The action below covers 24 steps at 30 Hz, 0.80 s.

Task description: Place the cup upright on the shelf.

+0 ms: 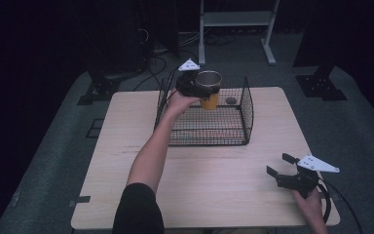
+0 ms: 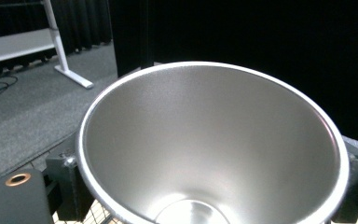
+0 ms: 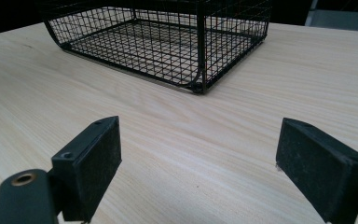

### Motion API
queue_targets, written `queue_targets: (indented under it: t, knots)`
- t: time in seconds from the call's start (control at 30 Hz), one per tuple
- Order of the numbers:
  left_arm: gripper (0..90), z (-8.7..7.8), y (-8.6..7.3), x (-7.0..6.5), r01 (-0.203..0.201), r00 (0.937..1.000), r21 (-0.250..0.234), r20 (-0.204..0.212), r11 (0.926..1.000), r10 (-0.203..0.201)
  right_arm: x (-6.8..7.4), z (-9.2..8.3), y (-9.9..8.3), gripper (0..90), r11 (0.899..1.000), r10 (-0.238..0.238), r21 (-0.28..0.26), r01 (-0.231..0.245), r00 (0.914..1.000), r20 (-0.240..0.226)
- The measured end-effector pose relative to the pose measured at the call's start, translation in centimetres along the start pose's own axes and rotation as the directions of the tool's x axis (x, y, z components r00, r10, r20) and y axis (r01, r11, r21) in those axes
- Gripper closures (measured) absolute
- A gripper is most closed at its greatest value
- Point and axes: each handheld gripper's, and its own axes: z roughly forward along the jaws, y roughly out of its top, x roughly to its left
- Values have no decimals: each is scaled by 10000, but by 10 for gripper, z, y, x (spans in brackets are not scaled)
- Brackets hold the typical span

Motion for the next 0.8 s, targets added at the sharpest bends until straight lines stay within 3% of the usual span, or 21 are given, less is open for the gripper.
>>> queue_targets:
  t: [0.3, 0.8]
  knots:
    - [114, 18, -13, 3, -35, 10000, 612, -75, 9981, 40, 0, 0, 0, 130, 10000, -1, -14, 1, 10000, -30]
    - [109, 37, -30, 14, -63, 9999, 1158, -147, 9932, 81, -1, 0, 0, 130, 10000, 29, -35, -29, 10000, -85]
